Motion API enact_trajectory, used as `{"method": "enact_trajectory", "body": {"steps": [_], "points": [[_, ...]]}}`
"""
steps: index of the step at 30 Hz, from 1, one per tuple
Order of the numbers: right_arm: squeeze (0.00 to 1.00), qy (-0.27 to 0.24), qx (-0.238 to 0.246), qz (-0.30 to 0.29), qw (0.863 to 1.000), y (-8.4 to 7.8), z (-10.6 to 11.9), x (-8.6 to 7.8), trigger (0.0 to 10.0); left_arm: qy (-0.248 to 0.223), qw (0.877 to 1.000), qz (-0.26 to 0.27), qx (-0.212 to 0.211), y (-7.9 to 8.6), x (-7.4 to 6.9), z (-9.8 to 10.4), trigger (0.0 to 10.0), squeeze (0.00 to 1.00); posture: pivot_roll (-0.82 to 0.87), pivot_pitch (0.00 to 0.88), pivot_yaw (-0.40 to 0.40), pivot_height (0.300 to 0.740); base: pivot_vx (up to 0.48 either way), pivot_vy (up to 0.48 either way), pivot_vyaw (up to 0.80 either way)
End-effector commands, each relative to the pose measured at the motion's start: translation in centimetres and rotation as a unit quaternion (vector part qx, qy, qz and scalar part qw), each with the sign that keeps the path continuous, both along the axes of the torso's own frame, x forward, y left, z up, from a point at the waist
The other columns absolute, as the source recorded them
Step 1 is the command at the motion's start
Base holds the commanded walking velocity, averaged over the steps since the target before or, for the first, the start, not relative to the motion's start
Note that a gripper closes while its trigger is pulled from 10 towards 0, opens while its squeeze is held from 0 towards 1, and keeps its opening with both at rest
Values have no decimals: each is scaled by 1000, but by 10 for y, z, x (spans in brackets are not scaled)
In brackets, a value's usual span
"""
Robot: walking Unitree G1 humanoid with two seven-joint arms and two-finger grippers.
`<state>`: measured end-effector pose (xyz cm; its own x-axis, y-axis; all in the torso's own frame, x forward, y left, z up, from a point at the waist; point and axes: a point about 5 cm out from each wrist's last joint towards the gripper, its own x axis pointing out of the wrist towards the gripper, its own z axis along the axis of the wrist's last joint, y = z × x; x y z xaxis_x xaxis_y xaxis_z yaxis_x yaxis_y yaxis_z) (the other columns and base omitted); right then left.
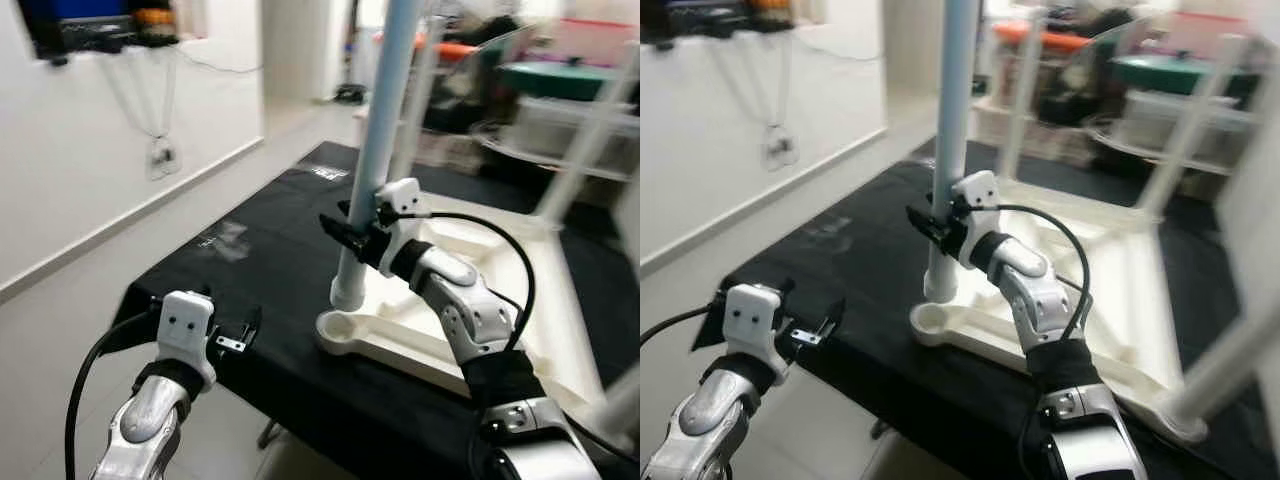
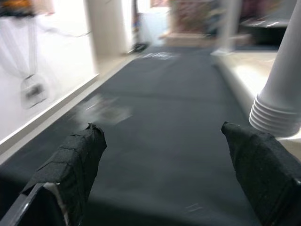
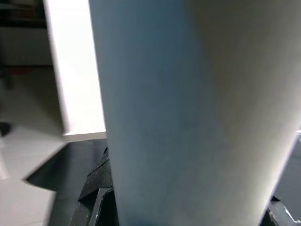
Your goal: Building children table
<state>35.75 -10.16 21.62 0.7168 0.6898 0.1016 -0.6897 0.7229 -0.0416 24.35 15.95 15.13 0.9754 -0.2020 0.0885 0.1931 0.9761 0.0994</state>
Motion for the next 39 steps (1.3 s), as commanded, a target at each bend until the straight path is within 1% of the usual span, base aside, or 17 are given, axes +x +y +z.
{"method": "enact_trajectory", "body": {"steps": [1, 5, 12, 13, 14, 15, 16, 17, 18, 19, 20, 22, 24, 27, 28, 34, 39], "points": [[0, -8, 4, 0, 1000, -3, 6, 0, 0, 5, 1000, -7, 1, -2, 0, -2, 10000, 0, 76, 0, -84, 740, 0, 0, 0], [0, -10, -5, 8, 1000, -5, 7, 0, 0, 14, 1000, -21, 2, -5, -2, -5, 10000, 0, 75, 0, -83, 740, 0, 0, 0], [0, -16, -38, 38, 998, -12, 10, 0, 0, 34, 999, -41, 10, -9, -8, -12, 10000, 0, 78, 0, -87, 740, 0, 0, 0], [0, -17, -43, 41, 998, -13, 10, 0, 0, 35, 998, -43, 10, -9, -9, -13, 10000, 0, 78, 0, -87, 740, 0, 0, 0], [0, -18, -59, 54, 997, -20, 11, 1, 0, 37, 998, -45, 9, -9, -10, -14, 10000, 0, 78, 0, -87, 740, 0, 0, 0], [0, -18, -59, 54, 997, -20, 11, 1, 0, 37, 998, -45, 9, -9, -10, -14, 10000, 0, 78, 0, -87, 740, 0, 0, 0], [0, -15, -70, 66, 995, -26, 12, 2, 0, 39, 998, -48, 8, -10, -11, -14, 10000, 0, 83, 0, -92, 740, 0, 0, 0], [0, -15, -70, 66, 995, -26, 12, 2, 0, 39, 998, -48, 8, -10, -11, -14, 10000, 0, 83, 0, -92, 740, 0, 0, 0], [0, -14, -78, 74, 994, -30, 13, 2, 0, 41, 998, -50, 7, -10, -12, -15, 10000, 0, 83, 0, -92, 740, 0, 0, 0], [0, -14, -78, 74, 994, -30, 13, 2, 0, 41, 998, -50, 7, -10, -12, -15, 10000, 0, 83, 0, -92, 740, 0, 0, 0], [0, -9, -87, 73, 994, -35, 12, 4, 0, 43, 998, -53, 6, -10, -13, -15, 10000, 0, 83, 0, -94, 740, 0, 0, 0], [0, -6, -91, 70, 993, -37, 10, 5, 0, 44, 997, -56, 4, -9, -14, -16, 10000, 0, 83, 0, -93, 740, 0, 0, 0], [0, 1, -89, 62, 994, -32, 4, 7, 0, 47, 997, -59, 1, -9, -16, -16, 10000, 0, 83, 0, -91, 740, 0, 0, 0], [0, 3, -88, 62, 994, -30, 2, 7, 0, 47, 997, -60, 1, -10, -16, -16, 10000, 0, 83, 0, -91, 740, 0, 0, 0], [0, 6, -86, 66, 994, -26, 0, 7, 0, 46, 997, -61, 1, -10, -16, -16, 10000, 0, 83, 0, -91, 740, 0, 0, 0], [0, 22, -87, 79, 993, -16, -10, 9, 0, 44, 997, -63, 2, -9, -16, -15, 10000, 0, 96, 0, -91, 740, 0, 0, 0], [0, 29, -91, 83, 992, -14, -15, 13, 0, 48, 997, -61, 0, -8, -18, -16, 10000, 0, 103, 0, -96, 740, 0, 0, 0]]}}
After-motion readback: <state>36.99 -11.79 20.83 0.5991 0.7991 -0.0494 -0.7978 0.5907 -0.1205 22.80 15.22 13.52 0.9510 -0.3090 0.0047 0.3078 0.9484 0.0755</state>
